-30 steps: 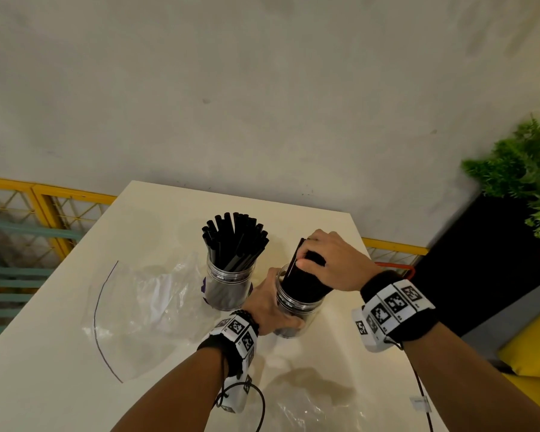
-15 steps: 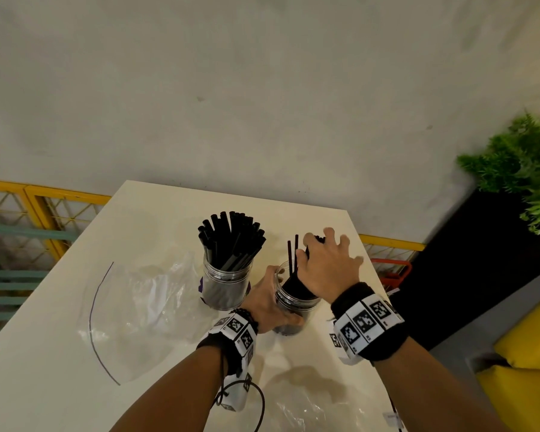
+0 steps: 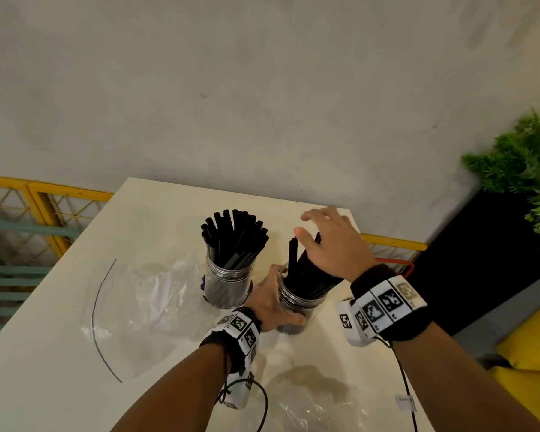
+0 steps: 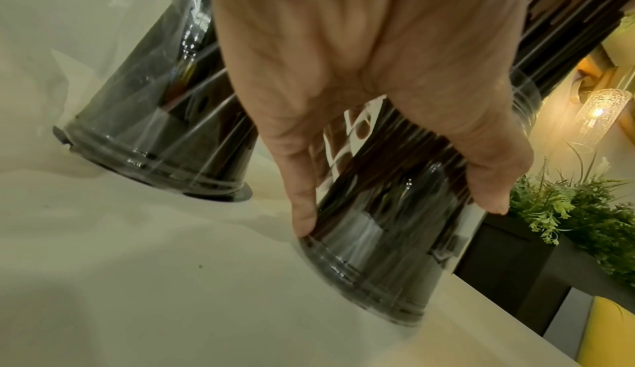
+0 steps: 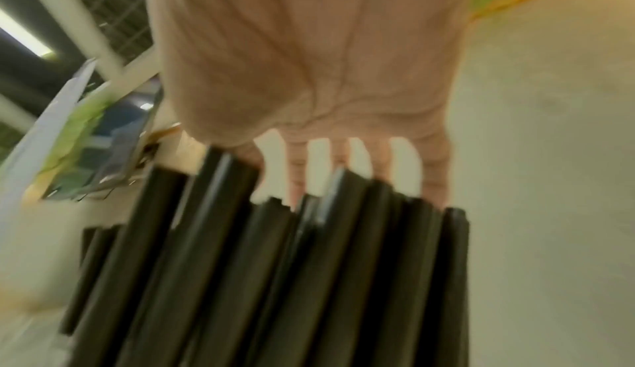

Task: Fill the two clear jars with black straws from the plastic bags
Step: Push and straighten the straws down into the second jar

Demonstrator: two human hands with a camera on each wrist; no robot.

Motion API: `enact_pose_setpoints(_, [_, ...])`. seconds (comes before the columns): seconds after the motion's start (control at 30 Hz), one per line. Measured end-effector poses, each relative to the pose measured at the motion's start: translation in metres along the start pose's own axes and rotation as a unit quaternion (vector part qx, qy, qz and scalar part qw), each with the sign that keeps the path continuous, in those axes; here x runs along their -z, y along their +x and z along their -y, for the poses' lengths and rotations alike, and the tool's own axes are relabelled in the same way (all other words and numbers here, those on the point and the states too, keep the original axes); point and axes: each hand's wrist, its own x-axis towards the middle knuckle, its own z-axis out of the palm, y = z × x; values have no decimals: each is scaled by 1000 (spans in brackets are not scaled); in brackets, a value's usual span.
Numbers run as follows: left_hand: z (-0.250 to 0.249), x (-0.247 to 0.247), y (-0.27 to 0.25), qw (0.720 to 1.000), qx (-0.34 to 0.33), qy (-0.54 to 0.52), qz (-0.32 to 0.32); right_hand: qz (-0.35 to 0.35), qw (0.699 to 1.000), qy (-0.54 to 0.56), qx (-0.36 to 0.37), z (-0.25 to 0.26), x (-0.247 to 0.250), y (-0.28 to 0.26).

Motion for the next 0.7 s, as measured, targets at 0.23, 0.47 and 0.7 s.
enact_pose_setpoints(0.23, [2, -2, 1, 1000, 5, 3, -3, 127, 971, -195, 51, -3, -10, 11])
enact_pose_setpoints(0.47, [3, -2, 1, 1000, -4, -1, -1, 186, 982, 18, -31, 1, -2, -24])
enact_pose_setpoints(0.7, [6, -3, 3, 1000, -4, -6, -7, -40, 997, -56, -20, 11, -30, -26])
